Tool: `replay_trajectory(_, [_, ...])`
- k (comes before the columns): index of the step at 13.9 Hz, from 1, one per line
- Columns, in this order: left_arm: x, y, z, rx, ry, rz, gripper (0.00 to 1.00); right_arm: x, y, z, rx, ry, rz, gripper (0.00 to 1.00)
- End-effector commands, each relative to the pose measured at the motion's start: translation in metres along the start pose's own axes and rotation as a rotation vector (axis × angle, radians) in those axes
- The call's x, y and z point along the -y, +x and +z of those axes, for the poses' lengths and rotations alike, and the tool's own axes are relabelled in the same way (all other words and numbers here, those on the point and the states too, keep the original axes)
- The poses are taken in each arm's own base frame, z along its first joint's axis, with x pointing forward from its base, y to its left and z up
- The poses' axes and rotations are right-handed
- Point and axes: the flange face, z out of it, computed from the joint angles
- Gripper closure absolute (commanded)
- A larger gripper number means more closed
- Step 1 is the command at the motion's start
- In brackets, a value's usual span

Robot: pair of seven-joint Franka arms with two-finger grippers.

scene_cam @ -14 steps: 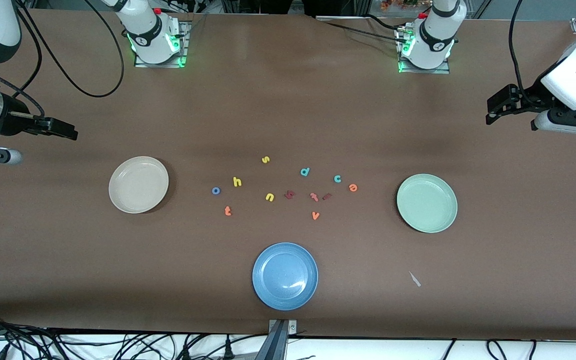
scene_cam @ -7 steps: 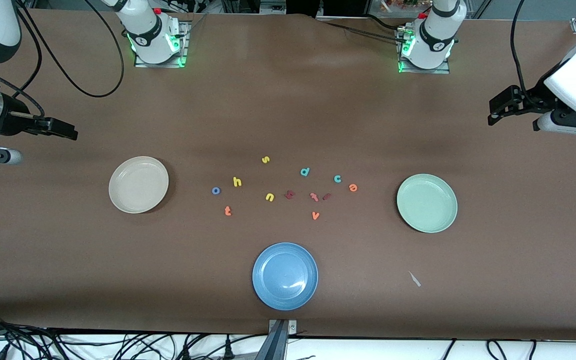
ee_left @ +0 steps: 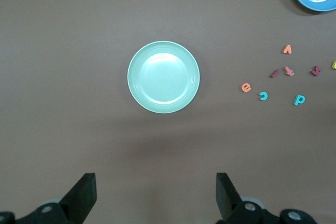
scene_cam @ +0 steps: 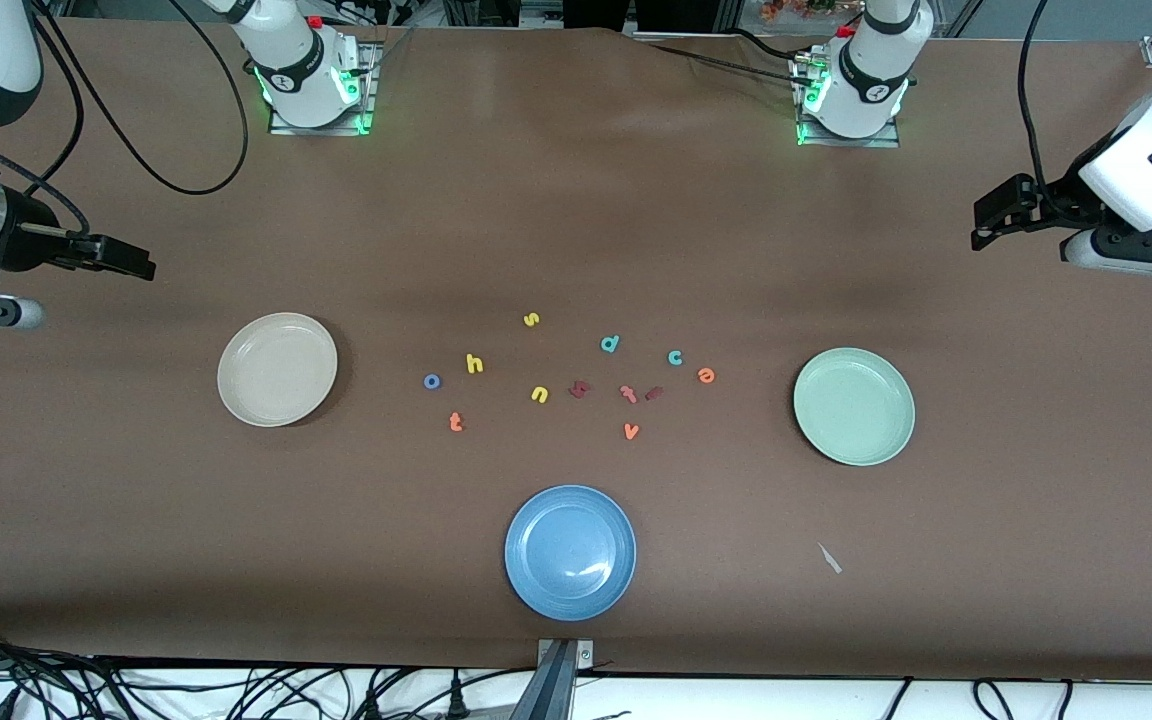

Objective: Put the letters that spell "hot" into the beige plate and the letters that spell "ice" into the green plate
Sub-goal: 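Reach the left gripper to the maroon letter while the right reaches the blue o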

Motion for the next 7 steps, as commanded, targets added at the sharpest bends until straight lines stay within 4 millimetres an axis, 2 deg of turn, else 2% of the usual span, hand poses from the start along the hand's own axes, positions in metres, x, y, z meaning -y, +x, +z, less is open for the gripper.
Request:
replay_trajectory(1, [-0.003,0.007,0.014,0.026,0.018,0.014,0.0,-0.003,0.0,-0.003,0.005,0.002,-0.012,0.0])
replay_trajectory(3, [-0.013,0.011,0.022,0.036,0.013,0.029,0.0,-0.002,0.0,-0.003,0.004,0.004,-0.051,0.0])
replay_trajectory(7, [-0.073,0.033,0.066,0.085,-0.001,0.137,0.0,-0.001,-0.001,0.0,0.025,0.005,-0.097,0.0])
